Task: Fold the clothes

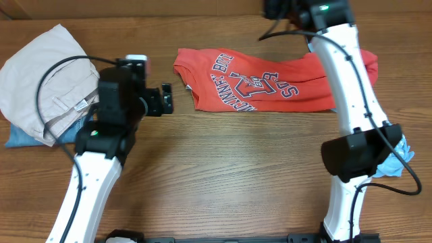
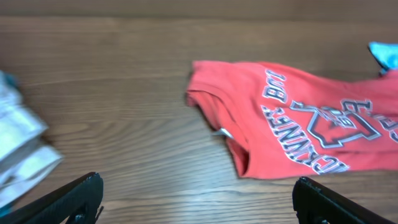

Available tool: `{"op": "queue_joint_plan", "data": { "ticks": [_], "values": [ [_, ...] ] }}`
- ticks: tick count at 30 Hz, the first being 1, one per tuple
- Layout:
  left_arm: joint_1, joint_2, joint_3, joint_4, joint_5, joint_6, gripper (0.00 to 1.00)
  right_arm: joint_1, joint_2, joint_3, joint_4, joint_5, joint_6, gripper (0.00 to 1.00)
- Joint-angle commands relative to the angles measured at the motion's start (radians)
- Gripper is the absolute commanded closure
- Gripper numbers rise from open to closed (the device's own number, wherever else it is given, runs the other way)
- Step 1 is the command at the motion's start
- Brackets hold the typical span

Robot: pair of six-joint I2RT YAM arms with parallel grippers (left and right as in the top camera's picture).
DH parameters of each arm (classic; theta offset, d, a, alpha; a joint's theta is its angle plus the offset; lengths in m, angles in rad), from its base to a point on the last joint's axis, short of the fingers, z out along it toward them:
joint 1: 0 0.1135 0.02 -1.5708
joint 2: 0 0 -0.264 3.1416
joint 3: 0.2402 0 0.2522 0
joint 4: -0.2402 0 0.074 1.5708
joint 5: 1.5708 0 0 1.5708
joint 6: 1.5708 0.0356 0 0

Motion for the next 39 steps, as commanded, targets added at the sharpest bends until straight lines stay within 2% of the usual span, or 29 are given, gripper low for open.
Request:
{"op": "queue_joint_plan", "data": {
  "ticks": [1,5,9,13,19,25,27,28,29,30,31,35,39],
  "values": [
    [-0.053,0.077,0.026,0.018,0.021,-0.01,0.0,-0.038,-0.037,0.025,-0.112,0.03,0.103,0.29],
    [-0.096,0.19,0.026,0.019,0.03,-0.041,0.0,-0.066,-0.037,0.025,-0.251,0.033,0.102,0.27],
    [-0.114,0.324,0.026,0.053,0.105,-0.077,0.0,-0.085,-0.037,0.025,-0.331,0.034,0.102,0.24],
    [-0.126,0.463,0.026,0.147,0.218,-0.14,0.02,-0.101,-0.037,0.025,-0.365,0.034,0.102,0.24],
    [-0.15,0.609,0.026,0.3,0.27,-0.255,0.11,-0.1,-0.037,0.025,-0.394,0.034,0.102,0.24],
    [-0.182,0.706,0.027,0.414,0.276,-0.329,0.3,-0.1,-0.037,0.025,-0.415,0.034,0.102,0.24],
    [-0.185,0.727,0.027,0.428,0.276,-0.344,0.42,-0.1,-0.037,0.025,-0.419,0.034,0.102,0.24],
    [-0.185,0.732,0.027,0.429,0.277,-0.348,0.52,-0.1,-0.037,0.025,-0.42,0.034,0.102,0.25],
    [-0.185,0.735,0.027,0.429,0.276,-0.348,0.75,-0.1,-0.037,0.025,-0.422,0.034,0.102,0.25],
    [-0.185,0.733,0.029,0.429,0.284,-0.348,0.88,-0.1,-0.037,0.025,-0.425,0.034,0.102,0.25],
    [-0.183,0.725,0.036,0.428,0.303,-0.346,0.96,-0.1,-0.037,0.025,-0.431,0.034,0.102,0.28],
    [-0.161,0.635,0.111,0.392,0.363,-0.334,0.96,-0.112,-0.037,0.025,-0.465,0.034,0.103,0.32],
    [-0.122,0.47,0.251,0.33,0.335,-0.245,0.96,-0.153,-0.037,0.023,-0.551,0.033,0.123,0.32]
  ]
}}
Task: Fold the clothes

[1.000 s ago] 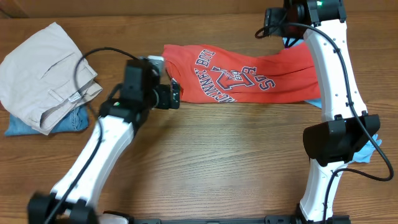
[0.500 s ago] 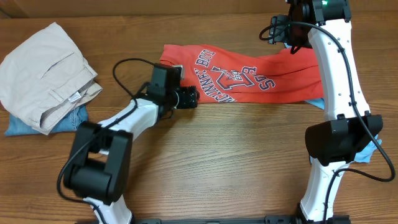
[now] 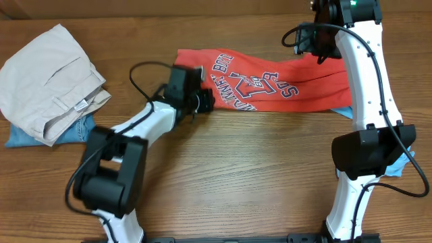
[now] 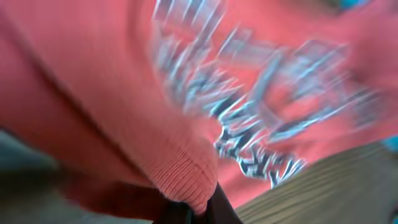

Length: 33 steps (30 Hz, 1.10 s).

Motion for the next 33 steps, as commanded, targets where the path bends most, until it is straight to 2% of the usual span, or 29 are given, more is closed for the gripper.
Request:
{"op": "queue_joint_plan", "data": {
  "ticks": [1,7,12,20,25,29,33],
  "values": [
    [0.051,-0.224,0.191,-0.03,-0.009,0.089,0.96,-0.057,-0.037,0.023,-0.056,-0.003,0.031,0.32],
    [0.1,-0.327,0.351,-0.126,-0.115,0.15,0.96,-0.153,-0.037,0.022,-0.145,-0.107,0.009,0.31],
    [0.122,-0.333,0.373,-0.155,-0.127,0.139,0.96,-0.203,-0.035,-0.031,-0.145,-0.231,-0.103,0.31],
    [0.123,-0.333,0.373,-0.181,-0.217,0.152,0.96,-0.201,-0.035,-0.257,-0.111,-0.257,-0.219,0.31],
    [0.123,-0.333,0.373,-0.185,-0.216,0.158,0.96,-0.201,-0.035,-0.444,0.019,-0.232,-0.224,0.31],
    [0.123,-0.333,0.373,-0.195,-0.216,0.158,0.96,-0.201,-0.035,-0.592,0.184,-0.112,-0.248,0.25],
    [0.123,-0.333,0.373,-0.209,-0.216,0.158,0.96,-0.201,-0.035,-0.708,0.371,-0.05,-0.248,0.25]
  ]
}}
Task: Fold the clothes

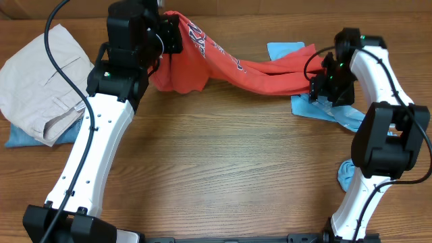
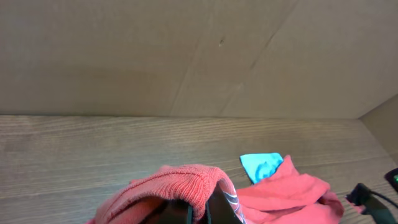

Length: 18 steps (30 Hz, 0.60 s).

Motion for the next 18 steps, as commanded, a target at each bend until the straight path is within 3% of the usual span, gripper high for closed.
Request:
{"op": "queue_joint_plan", "data": {
  "ticks": [1,4,6,10,15,18],
  "values": [
    [0.006,-0.011,0.002,0.005,-0.018,0.026,0.96,0.0,-0.028,-0.073,0.091,0.082,-0.013,0.27],
    [0.006,-0.011,0.002,0.004,-0.017,0.026,0.96,-0.001,-0.028,-0.086,0.142,0.13,0.008,0.48],
    [0.006,-0.011,0.002,0.004,-0.017,0.026,0.96,-0.006,-0.031,-0.076,0.146,0.221,0.077,0.92],
    [0.006,-0.011,0.002,-0.008,-0.018,0.026,0.96,-0.059,-0.044,0.023,0.063,0.403,0.281,0.96],
    [0.006,-0.011,0.002,-0.014,-0.018,0.027,0.96,-0.207,-0.072,0.243,-0.056,0.394,0.43,0.95],
    [0.006,-0.011,0.002,-0.017,-0.018,0.027,0.96,-0.282,-0.072,0.335,-0.085,0.351,0.442,0.92]
  ]
}}
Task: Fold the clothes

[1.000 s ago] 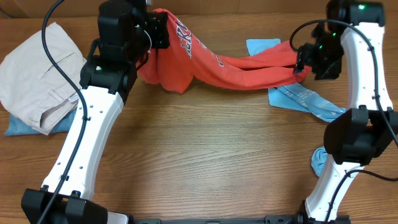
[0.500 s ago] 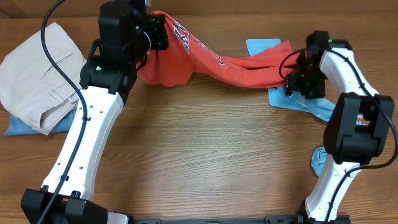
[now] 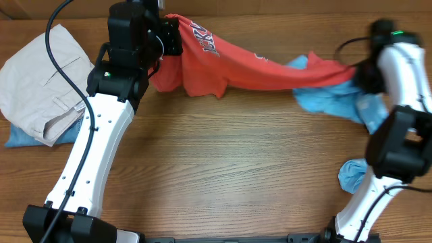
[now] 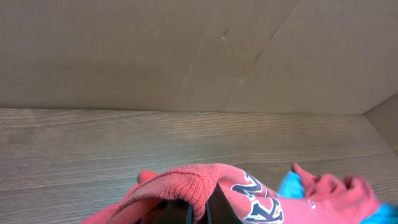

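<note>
The red shirt (image 3: 250, 66) with white lettering hangs stretched across the back of the table between both arms. My left gripper (image 3: 169, 35) is raised at the back left and shut on the shirt's ribbed edge (image 4: 186, 183), which drapes over the fingers in the left wrist view. A loose fold hangs under it. My right gripper (image 3: 359, 71), blurred, is at the shirt's right end, which runs taut to it, over a light blue garment (image 3: 331, 98).
Folded beige trousers (image 3: 47, 77) lie at the far left on a blue cloth (image 3: 20, 137). Another small blue cloth (image 3: 352, 177) lies by the right arm's base. A cardboard wall (image 4: 186, 56) stands behind the table.
My right gripper has moved to the right with the shirt's end, pulling the shirt out longer and tauter. The light blue garment has shifted right under it. The left gripper has stayed put.
The shirt first lay flat at the back, my left gripper open to its left and the right arm over its right side. Then the left gripper was at the shirt's left edge. Then both held it lifted and slack, and now it is stretched.
</note>
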Available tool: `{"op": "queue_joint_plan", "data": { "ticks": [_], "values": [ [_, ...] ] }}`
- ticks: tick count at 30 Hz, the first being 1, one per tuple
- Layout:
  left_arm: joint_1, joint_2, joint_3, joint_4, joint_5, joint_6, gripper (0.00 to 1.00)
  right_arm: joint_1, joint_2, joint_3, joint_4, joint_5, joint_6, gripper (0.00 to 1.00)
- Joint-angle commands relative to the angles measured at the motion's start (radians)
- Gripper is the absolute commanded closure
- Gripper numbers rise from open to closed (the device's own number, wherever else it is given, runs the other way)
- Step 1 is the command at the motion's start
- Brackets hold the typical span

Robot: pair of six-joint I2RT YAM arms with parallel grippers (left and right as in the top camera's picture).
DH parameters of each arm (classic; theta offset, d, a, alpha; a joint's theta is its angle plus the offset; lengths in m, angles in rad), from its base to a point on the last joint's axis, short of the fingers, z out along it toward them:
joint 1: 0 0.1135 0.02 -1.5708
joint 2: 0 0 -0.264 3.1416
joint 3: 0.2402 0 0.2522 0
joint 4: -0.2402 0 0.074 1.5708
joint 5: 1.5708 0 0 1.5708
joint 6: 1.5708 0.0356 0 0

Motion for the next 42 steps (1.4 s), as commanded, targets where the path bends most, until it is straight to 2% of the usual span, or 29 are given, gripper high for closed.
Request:
{"op": "queue_joint_plan", "data": {
  "ticks": [1,3,6,8,11,17,22,31,36,41,42],
  "values": [
    [0.006,-0.011,0.002,0.006,-0.014,0.024,0.96,-0.094,-0.066,0.105,-0.011,0.027,0.094,0.91],
    [0.006,-0.011,0.002,0.005,-0.014,0.034,0.96,-0.132,-0.066,0.106,-0.016,0.023,0.095,0.86],
    [0.006,-0.011,0.002,0.002,-0.014,0.035,0.96,-0.151,-0.066,0.096,-0.025,-0.015,0.094,0.7],
    [0.006,-0.011,0.002,0.001,-0.014,0.035,0.96,-0.151,-0.066,0.096,-0.035,-0.041,0.093,0.65],
    [0.006,-0.011,0.002,0.002,-0.014,0.036,0.96,-0.138,-0.066,0.096,-0.049,-0.085,0.066,0.65],
    [0.006,-0.01,0.001,0.002,-0.083,0.061,0.96,-0.065,-0.066,0.097,-0.049,-0.367,-0.188,0.64],
    [0.003,0.011,0.0,-0.021,-0.09,0.06,0.96,0.023,-0.066,0.096,-0.053,-0.521,-0.33,0.64],
    [0.005,0.037,0.0,-0.103,-0.126,0.061,0.96,0.163,-0.064,0.051,0.102,-0.507,-0.348,0.58],
    [0.005,0.037,0.0,-0.098,-0.146,0.066,0.96,0.191,-0.054,-0.043,0.209,-0.509,-0.307,0.56],
    [0.005,0.037,0.0,-0.098,-0.146,0.068,0.96,0.196,-0.052,-0.174,0.389,-0.517,-0.288,0.55],
    [0.005,0.037,0.0,-0.099,-0.145,0.068,0.96,0.196,-0.052,-0.207,0.436,-0.468,-0.232,0.55]
  ]
}}
